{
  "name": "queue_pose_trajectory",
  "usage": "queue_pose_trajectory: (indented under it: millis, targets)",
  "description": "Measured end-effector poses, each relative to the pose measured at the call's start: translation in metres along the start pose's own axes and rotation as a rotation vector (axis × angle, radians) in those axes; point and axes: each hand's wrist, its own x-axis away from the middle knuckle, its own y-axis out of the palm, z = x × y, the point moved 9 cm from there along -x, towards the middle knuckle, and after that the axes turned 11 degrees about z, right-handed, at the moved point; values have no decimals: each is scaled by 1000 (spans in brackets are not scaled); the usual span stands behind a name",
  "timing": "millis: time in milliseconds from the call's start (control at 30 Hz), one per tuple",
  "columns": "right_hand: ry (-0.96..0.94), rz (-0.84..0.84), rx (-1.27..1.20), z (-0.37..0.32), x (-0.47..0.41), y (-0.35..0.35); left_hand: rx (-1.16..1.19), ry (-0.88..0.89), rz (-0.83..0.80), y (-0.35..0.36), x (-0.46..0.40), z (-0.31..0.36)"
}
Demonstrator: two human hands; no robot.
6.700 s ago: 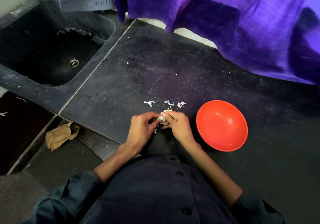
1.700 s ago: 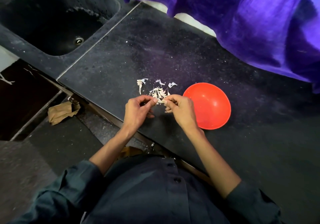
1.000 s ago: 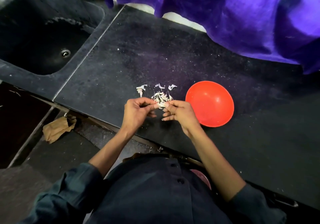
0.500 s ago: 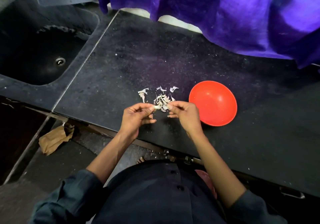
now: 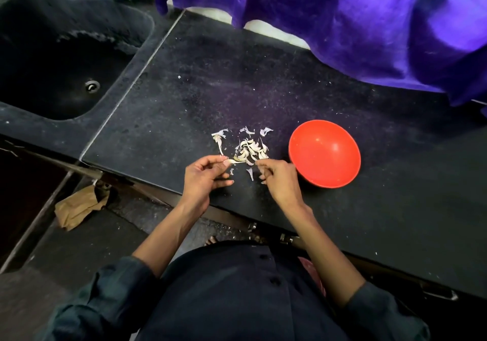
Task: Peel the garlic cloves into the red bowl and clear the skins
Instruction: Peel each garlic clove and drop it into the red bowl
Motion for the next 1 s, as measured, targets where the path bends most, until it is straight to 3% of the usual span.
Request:
queue_pose_trajectory:
  millis: [200, 333, 400, 533, 1000]
  targets:
    - [27, 18, -63, -2, 3, -6, 8, -10, -23, 1, 3, -2]
    - [262, -190, -530, -12, 18, 11, 13, -19, -50, 3, 5, -3]
    - [290, -245, -673, -20, 22, 15, -10, -19, -81, 6, 6, -5]
    - [243, -232, -717, -25, 20, 15, -76, 22, -142, 15, 10, -4]
    - [238, -148, -821, -31, 8, 3, -109, 265, -117, 25, 2, 26]
